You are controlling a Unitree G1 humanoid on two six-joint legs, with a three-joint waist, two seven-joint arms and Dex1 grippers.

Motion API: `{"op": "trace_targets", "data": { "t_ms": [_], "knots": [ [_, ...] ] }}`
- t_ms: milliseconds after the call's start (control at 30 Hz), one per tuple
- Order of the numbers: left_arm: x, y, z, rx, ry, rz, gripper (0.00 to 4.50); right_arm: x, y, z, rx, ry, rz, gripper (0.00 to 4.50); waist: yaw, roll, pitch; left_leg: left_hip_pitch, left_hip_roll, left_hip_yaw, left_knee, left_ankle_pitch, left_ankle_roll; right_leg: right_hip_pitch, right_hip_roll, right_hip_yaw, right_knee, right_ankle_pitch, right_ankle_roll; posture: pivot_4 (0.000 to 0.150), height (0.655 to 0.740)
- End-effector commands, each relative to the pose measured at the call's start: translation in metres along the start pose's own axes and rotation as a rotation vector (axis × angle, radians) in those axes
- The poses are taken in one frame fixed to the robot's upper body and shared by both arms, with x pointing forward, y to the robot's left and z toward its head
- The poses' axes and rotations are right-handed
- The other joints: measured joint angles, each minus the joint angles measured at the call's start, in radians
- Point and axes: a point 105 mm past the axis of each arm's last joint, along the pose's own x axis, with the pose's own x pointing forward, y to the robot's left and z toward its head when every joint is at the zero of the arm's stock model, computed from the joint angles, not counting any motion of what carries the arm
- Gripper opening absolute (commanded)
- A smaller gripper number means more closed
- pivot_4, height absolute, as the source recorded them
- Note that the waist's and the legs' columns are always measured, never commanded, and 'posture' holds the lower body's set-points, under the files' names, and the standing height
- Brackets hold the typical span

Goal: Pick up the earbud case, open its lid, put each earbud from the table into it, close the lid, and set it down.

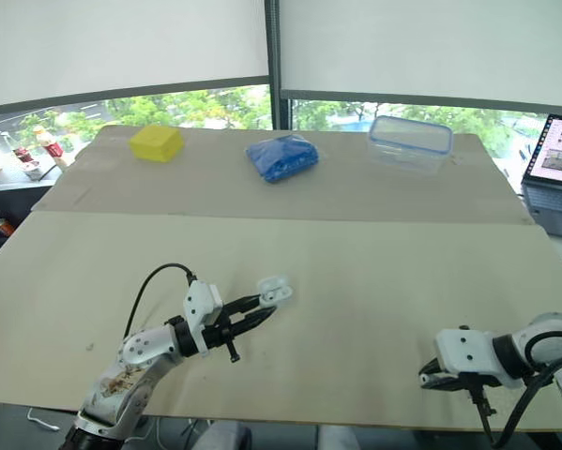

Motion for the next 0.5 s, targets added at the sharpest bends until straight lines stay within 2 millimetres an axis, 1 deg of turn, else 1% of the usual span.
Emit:
{"op": "trace_targets", "data": {
  "t_ms": [33, 200, 267, 400, 500],
  "knots": [
    [0.003, -0.003, 0.012, 0.03, -0.043, -0.016, 0.56, -0.001, -0.002, 0.001, -0.037, 0.011, 0.026, 0.31, 0.0, 0.0, 0.0, 0.0, 0.0, 0.0, 0.0, 0.0, 0.0, 0.0, 0.0, 0.0, 0.0, 0.0, 0.0, 0.15, 0.6909],
    [0.003, -0.003, 0.013, 0.032, -0.042, -0.018, 0.56, -0.001, -0.006, -0.002, -0.03, 0.014, 0.032, 0.31, 0.0, 0.0, 0.0, 0.0, 0.0, 0.0, 0.0, 0.0, 0.0, 0.0, 0.0, 0.0, 0.0, 0.0, 0.0, 0.15, 0.6909],
    [0.003, -0.003, 0.013, 0.033, -0.042, -0.018, 0.56, -0.001, -0.007, -0.003, -0.022, 0.015, 0.027, 1.33, 0.0, 0.0, 0.0, 0.0, 0.0, 0.0, 0.0, 0.0, 0.0, 0.0, 0.0, 0.0, 0.0, 0.0, 0.0, 0.15, 0.6909],
    [0.003, -0.004, 0.012, 0.032, -0.041, -0.02, 0.56, -0.005, -0.01, -0.002, -0.038, 0.026, -0.002, 2.69, -0.002, 0.0, 0.0, 0.0, 0.0, 0.0, 0.0, 0.0, 0.0, 0.0, 0.0, 0.0, 0.0, 0.0, 0.0, 0.15, 0.6909],
    [0.003, -0.005, 0.012, 0.03, -0.042, -0.022, 0.56, -0.013, -0.012, 0.004, -0.042, 0.036, -0.048, 2.7, -0.002, 0.0, 0.0, 0.001, 0.0, 0.0, 0.0, 0.0, 0.0, 0.0, 0.0, 0.0, 0.001, 0.0, 0.0, 0.15, 0.6909]
  ]
}}
